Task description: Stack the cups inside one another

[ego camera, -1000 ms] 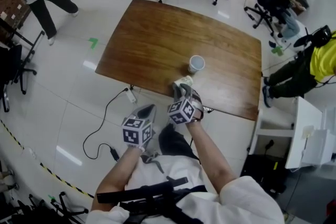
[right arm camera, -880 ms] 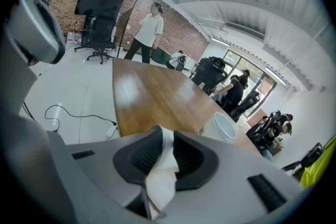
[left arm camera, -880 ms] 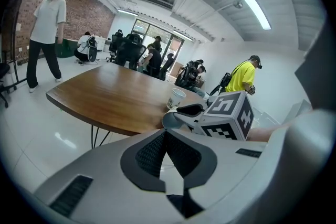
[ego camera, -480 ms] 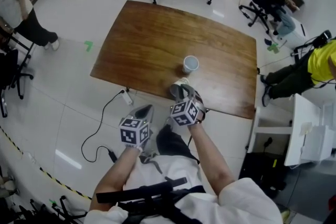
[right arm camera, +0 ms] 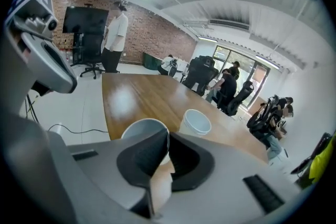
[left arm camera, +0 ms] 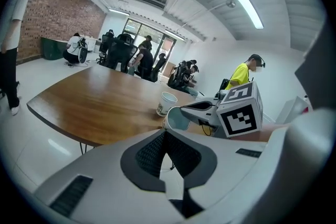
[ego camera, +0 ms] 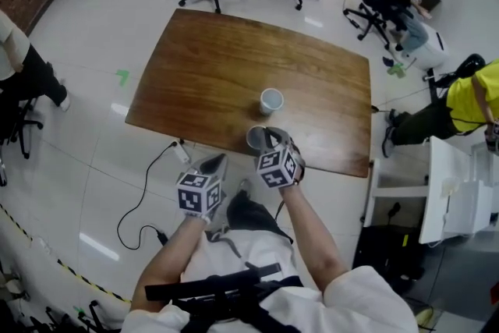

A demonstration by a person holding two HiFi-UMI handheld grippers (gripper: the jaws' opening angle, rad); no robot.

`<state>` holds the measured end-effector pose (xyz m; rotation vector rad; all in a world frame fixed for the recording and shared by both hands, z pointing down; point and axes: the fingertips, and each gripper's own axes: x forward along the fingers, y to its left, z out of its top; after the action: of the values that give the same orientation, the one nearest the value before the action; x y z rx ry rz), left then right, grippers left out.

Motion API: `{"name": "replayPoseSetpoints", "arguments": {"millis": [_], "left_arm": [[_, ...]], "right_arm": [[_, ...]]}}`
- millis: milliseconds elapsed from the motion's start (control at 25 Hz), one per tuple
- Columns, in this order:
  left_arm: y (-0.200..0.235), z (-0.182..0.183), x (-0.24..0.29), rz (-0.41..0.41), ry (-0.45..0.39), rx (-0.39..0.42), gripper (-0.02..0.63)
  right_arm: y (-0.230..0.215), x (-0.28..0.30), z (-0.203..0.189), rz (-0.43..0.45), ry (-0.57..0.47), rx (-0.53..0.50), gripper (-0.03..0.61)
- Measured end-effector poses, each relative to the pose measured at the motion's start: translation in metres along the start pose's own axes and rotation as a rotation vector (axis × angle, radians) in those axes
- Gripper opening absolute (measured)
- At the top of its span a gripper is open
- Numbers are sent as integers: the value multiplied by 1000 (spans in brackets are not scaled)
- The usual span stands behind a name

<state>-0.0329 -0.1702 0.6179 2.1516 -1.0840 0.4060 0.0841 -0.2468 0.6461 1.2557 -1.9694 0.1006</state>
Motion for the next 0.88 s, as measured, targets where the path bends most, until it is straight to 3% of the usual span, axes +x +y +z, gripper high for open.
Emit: {"name": "replayPoseSetpoints", "arguments": {"millis": [480,880], "left_arm": [[-16,30,12,-43,-33,38,-5],[-16,54,17,-26,-77,40,-5]], "right_arm": [[-83,-43,41,40,-141,390,17],[-144,-50,90,11,-238,406,17]]}}
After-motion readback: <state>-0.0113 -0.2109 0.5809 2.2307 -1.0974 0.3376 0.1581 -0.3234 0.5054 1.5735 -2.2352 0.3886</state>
